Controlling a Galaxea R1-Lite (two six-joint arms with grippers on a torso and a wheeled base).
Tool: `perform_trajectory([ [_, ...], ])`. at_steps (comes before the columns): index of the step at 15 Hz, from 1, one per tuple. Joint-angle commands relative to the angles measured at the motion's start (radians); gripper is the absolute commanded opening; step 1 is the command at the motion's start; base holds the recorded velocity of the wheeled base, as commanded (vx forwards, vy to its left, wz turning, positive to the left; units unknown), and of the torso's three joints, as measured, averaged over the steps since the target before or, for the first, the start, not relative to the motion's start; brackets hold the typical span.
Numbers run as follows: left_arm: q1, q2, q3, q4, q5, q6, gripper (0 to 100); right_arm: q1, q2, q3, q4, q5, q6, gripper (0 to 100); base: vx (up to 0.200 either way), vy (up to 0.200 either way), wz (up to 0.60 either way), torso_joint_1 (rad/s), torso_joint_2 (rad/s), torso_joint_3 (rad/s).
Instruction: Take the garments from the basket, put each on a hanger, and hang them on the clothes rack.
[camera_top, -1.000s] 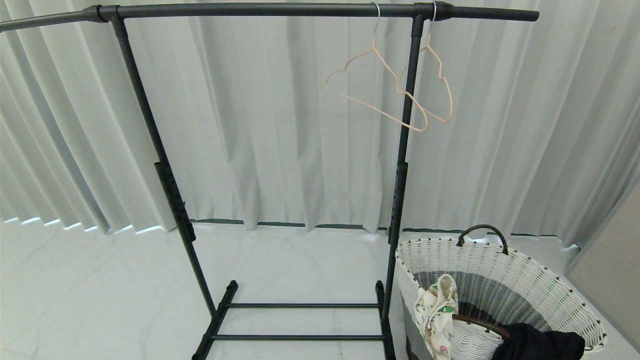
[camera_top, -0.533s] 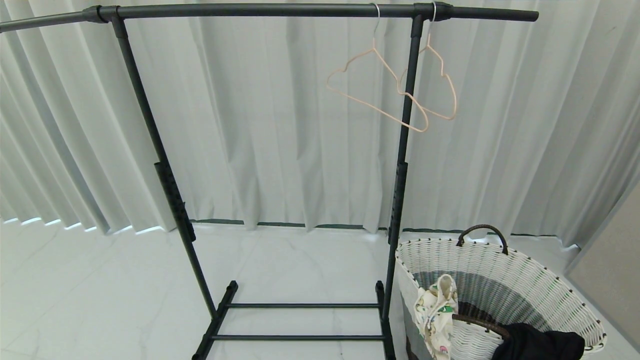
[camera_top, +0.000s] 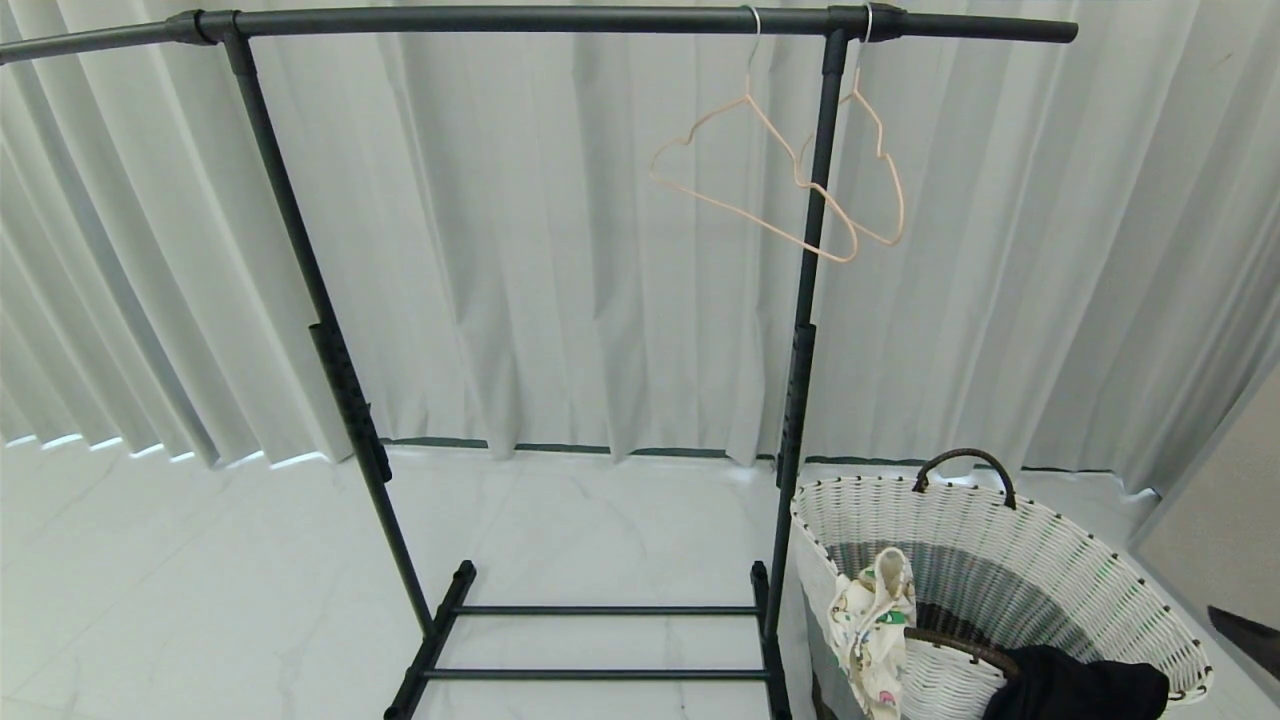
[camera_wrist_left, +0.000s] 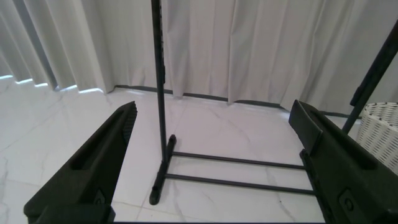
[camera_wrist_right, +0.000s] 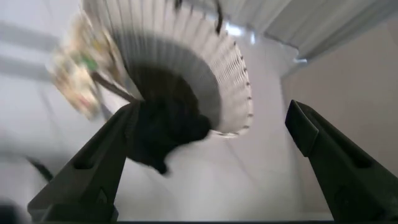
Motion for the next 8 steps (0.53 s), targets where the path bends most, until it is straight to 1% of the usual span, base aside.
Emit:
perform_trajectory([
  [1,0.0,0.0,0.0,0.0,0.0,0.0,100,-0.153,0.565,-0.232,0.008,0.072,-0.403,100,0.0,0.0,0.0,0.0,0.0,0.0],
  [3,0.0,0.002,0.0,0.0,0.0,0.0,100,-0.181,0.675,-0.25,0.029,0.083,-0.502,100,0.0,0.0,0.0,0.0,0.0,0.0],
  [4,0.0,0.002,0.0,0.0,0.0,0.0,100,-0.194,0.712,-0.25,0.039,0.083,-0.529,100,0.0,0.0,0.0,0.0,0.0,0.0],
  [6,0.0,0.002,0.0,0.0,0.0,0.0,100,-0.245,0.81,-0.25,0.036,0.083,-0.611,100,0.0,0.0,0.0,0.0,0.0,0.0],
  [8,0.0,0.002,0.0,0.0,0.0,0.0,100,-0.274,0.873,-0.252,0.033,0.089,-0.665,100,0.0,0.0,0.0,0.0,0.0,0.0],
])
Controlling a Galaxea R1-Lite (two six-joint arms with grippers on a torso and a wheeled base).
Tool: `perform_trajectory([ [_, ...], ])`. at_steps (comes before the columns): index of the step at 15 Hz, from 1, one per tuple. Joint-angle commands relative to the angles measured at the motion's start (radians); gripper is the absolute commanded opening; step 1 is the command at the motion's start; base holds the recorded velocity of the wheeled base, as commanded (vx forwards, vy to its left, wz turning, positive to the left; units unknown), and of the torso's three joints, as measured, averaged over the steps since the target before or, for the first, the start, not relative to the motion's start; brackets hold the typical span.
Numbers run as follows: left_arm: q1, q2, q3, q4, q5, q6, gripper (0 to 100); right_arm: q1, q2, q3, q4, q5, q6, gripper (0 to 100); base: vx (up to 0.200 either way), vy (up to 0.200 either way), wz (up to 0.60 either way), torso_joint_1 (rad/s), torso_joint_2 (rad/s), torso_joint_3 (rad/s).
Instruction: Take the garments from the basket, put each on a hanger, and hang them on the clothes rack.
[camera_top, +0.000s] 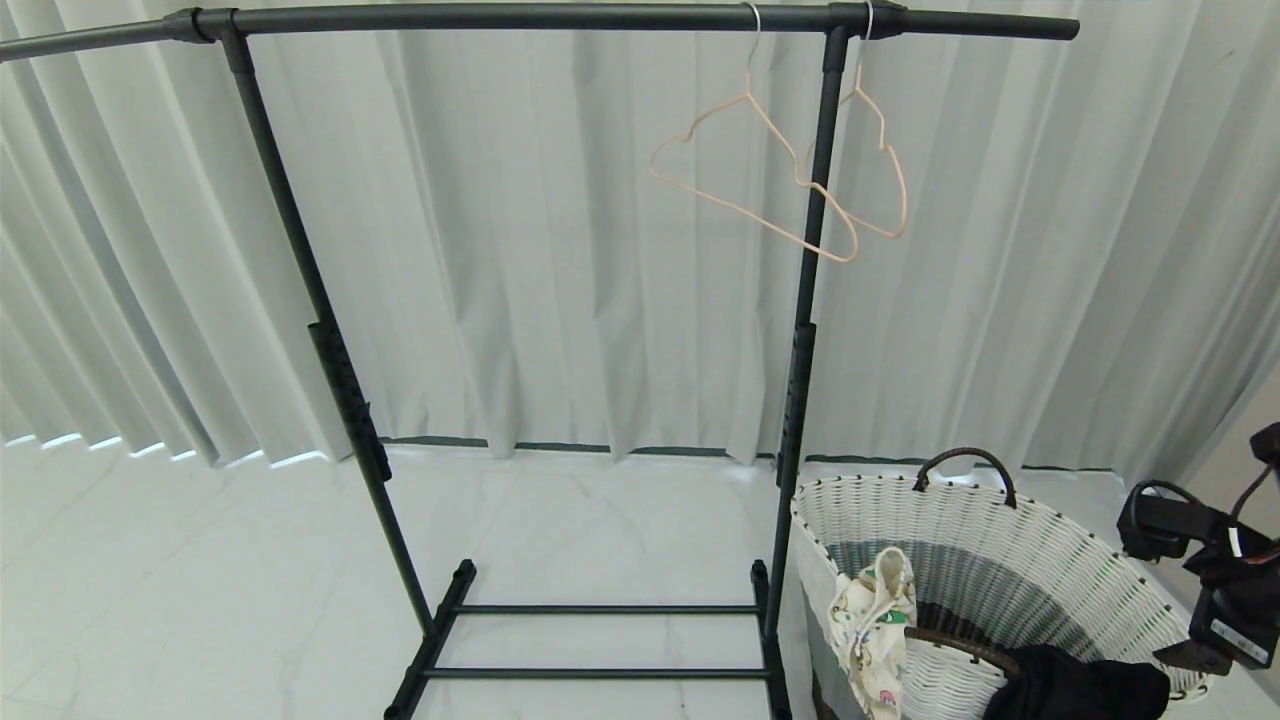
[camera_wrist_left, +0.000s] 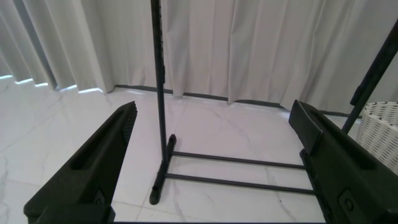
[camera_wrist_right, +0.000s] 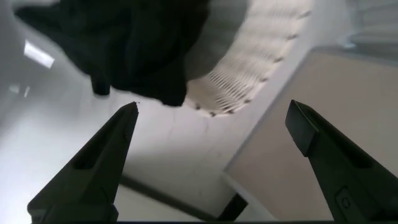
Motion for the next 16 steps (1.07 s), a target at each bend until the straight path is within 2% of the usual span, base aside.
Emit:
perform_trajectory([
  [1,0.0,0.002,0.0,0.0,0.0,0.0,100,-0.056,0.178,-0.009,-0.002,0.037,-0.055,100,0.0,0.0,0.0,0.0,0.0,0.0],
  [4,0.0,0.002,0.0,0.0,0.0,0.0,100,-0.105,0.257,-0.009,-0.076,0.056,-0.14,100,0.0,0.0,0.0,0.0,0.0,0.0],
  [7,0.0,0.002,0.0,0.0,0.0,0.0,100,-0.148,0.323,-0.023,-0.129,0.057,-0.187,100,0.0,0.0,0.0,0.0,0.0,0.0],
  [12,0.0,0.002,0.0,0.0,0.0,0.0,100,-0.152,0.431,-0.047,-0.269,0.099,-0.189,100,0.0,0.0,0.0,0.0,0.0,0.0],
  [16,0.0,0.002,0.0,0.0,0.0,0.001,100,-0.155,0.472,-0.055,-0.306,0.149,-0.187,100,0.0,0.0,0.0,0.0,0.0,0.0],
])
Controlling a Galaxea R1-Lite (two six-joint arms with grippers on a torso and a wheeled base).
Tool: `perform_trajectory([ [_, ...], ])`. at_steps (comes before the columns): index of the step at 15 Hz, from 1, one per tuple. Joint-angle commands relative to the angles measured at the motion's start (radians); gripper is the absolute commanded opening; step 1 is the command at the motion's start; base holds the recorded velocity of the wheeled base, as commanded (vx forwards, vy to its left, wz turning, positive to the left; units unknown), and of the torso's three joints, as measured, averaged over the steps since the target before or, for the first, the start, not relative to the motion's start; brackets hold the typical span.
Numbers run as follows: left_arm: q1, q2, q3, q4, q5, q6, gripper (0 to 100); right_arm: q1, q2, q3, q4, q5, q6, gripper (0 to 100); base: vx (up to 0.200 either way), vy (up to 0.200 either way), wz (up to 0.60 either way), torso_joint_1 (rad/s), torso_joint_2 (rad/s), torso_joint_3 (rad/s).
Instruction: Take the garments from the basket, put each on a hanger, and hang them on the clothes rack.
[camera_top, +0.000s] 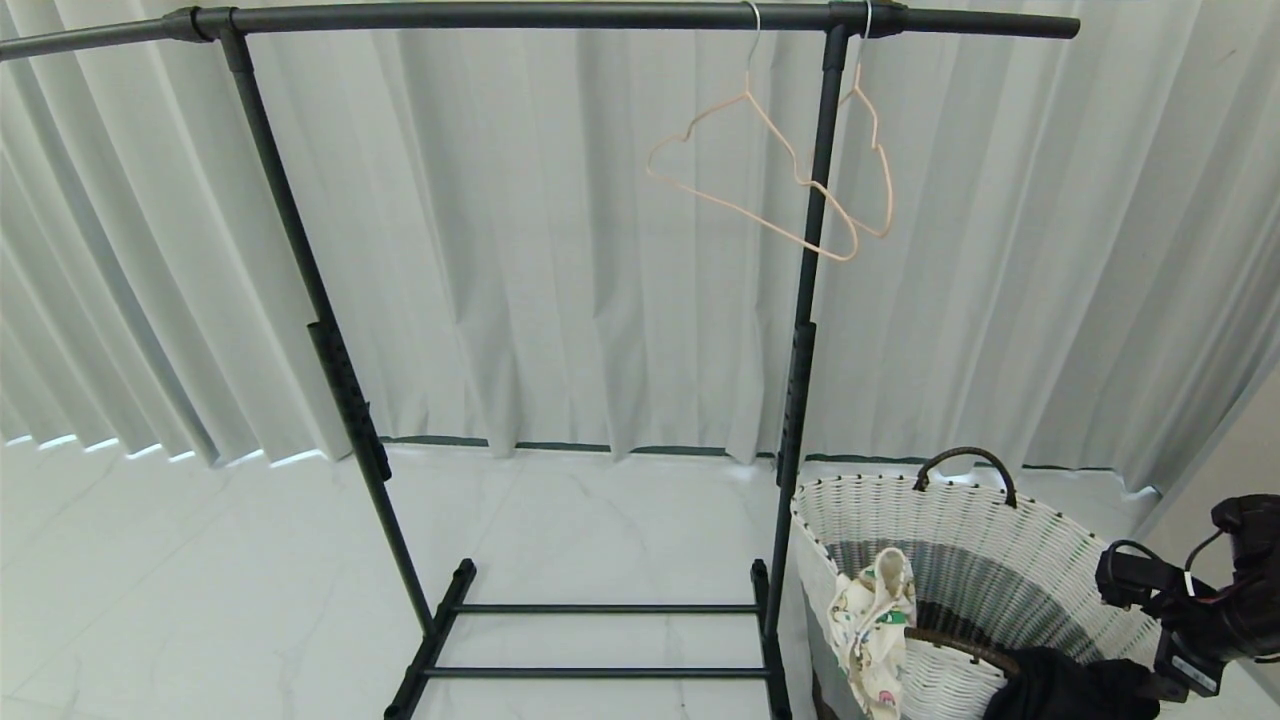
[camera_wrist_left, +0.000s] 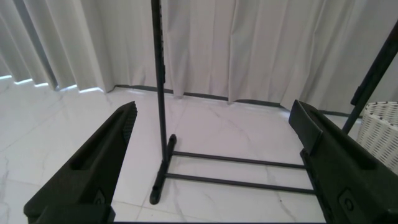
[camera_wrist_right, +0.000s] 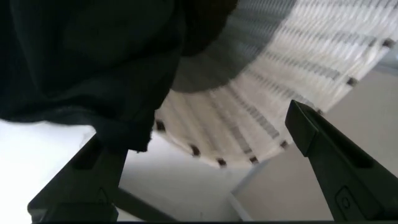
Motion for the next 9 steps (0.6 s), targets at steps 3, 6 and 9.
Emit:
perform_trajectory([
  [3,0.0,0.002,0.0,0.0,0.0,0.0,100,0.0,0.022,0.0,-0.005,0.039,-0.001,100,0.0,0.0,0.0,0.0,0.0,0.0],
  [6,0.0,0.002,0.0,0.0,0.0,0.0,100,0.0,0.022,0.0,-0.005,0.064,-0.002,0,0.0,0.0,0.0,0.0,0.0,0.0],
  [9,0.0,0.002,0.0,0.0,0.0,0.0,100,0.0,-0.005,0.0,-0.005,0.087,-0.001,0,0.0,0.0,0.0,0.0,0.0,0.0],
])
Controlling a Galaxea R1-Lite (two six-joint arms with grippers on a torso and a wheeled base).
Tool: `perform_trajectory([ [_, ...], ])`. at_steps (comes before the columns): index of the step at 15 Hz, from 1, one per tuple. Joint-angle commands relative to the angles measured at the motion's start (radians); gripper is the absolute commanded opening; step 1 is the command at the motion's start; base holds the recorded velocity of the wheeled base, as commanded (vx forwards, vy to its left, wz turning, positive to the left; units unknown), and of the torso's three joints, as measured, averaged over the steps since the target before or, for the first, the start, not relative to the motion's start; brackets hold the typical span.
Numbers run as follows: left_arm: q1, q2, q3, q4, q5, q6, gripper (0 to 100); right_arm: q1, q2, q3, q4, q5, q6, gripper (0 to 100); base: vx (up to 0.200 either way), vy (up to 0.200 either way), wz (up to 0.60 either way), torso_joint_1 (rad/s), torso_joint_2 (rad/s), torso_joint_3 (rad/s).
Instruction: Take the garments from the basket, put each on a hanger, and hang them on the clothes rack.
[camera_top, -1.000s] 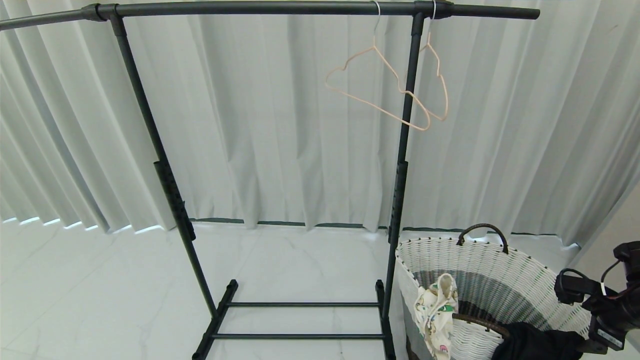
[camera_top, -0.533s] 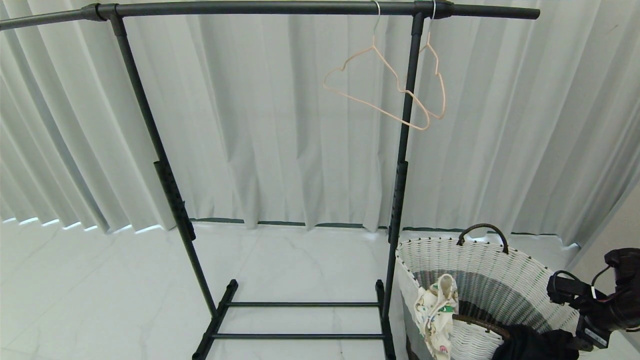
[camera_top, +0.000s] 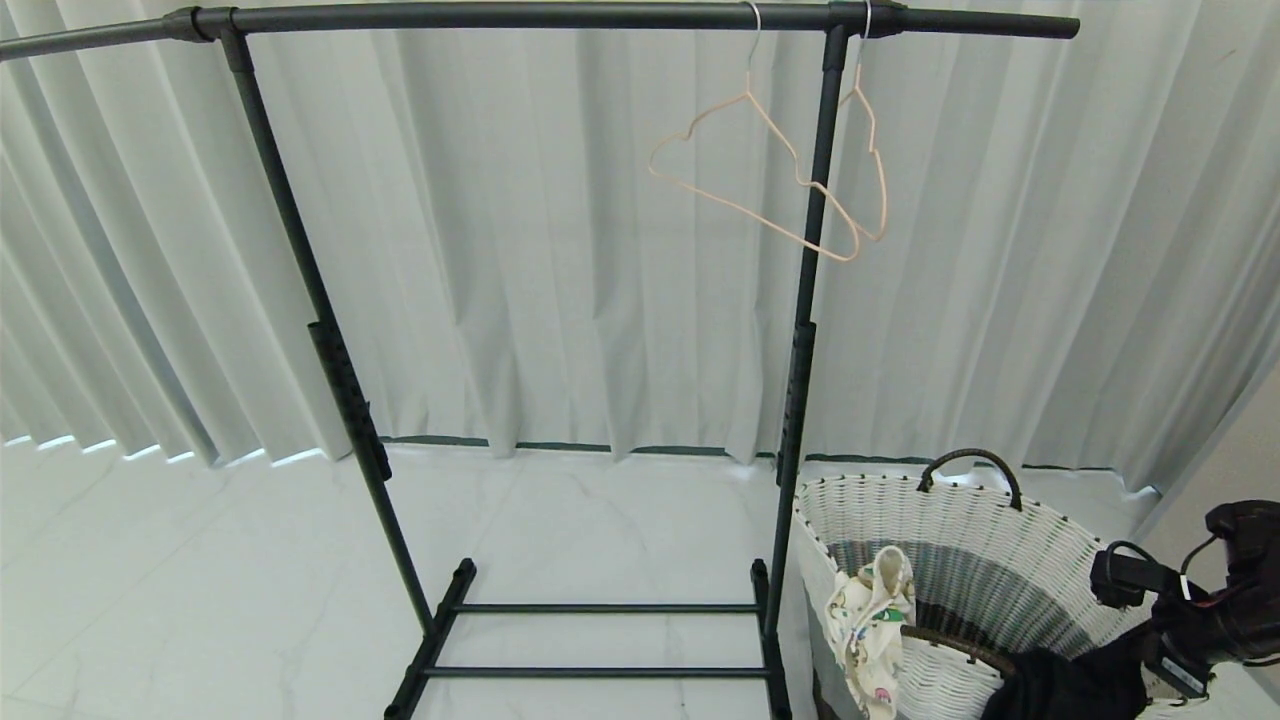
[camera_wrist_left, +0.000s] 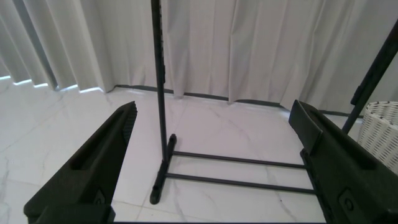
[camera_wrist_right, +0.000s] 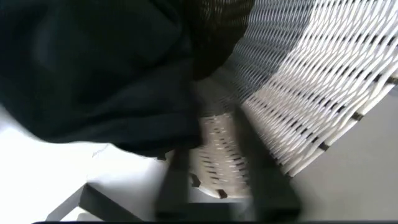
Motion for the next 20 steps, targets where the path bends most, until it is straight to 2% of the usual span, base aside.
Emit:
perform_trajectory([
  [1,0.0,0.002,0.0,0.0,0.0,0.0,100,0.0,-0.042,0.001,0.001,0.006,0.0,0,0.0,0.0,0.0,0.0,0.0,0.0],
  [3,0.0,0.002,0.0,0.0,0.0,0.0,100,-0.003,-0.097,0.007,0.007,0.024,0.036,0,0.0,0.0,0.0,0.0,0.0,0.0],
  [5,0.0,0.002,0.0,0.0,0.0,-0.001,100,0.009,-0.203,0.013,0.036,0.041,0.145,0,0.0,0.0,0.0,0.0,0.0,0.0],
  [9,0.0,0.0,0.0,0.0,0.0,-0.003,100,0.158,-0.561,-0.008,0.241,0.07,0.52,0,0.0,0.0,0.0,0.0,0.0,0.0],
  [11,0.0,0.002,0.0,0.0,0.0,-0.003,100,0.227,-0.72,-0.068,0.375,0.062,0.629,0,0.0,0.0,0.0,0.0,0.0,0.0],
  [14,0.0,0.002,0.0,0.0,0.0,-0.001,100,0.241,-0.883,-0.177,0.63,0.061,0.64,0,0.0,0.0,0.0,0.0,0.0,0.0],
  [15,0.0,0.002,0.0,0.0,0.0,-0.001,100,0.244,-0.92,-0.196,0.68,0.062,0.642,0,0.0,0.0,0.0,0.0,0.0,0.0],
  [16,0.0,0.002,0.0,0.0,0.0,-0.001,100,0.258,-0.952,-0.208,0.711,0.067,0.648,0,0.0,0.0,0.0,0.0,0.0,0.0],
  [18,0.0,0.002,0.0,0.0,0.0,-0.001,100,0.336,-1.006,-0.231,0.754,0.062,0.715,0,0.0,0.0,0.0,0.0,0.0,0.0],
  [20,0.0,0.002,0.0,0.0,-0.001,0.01,100,0.406,-1.039,-0.251,0.788,0.058,0.752,0,-0.2,0.0,0.0,0.0,0.0,0.002],
])
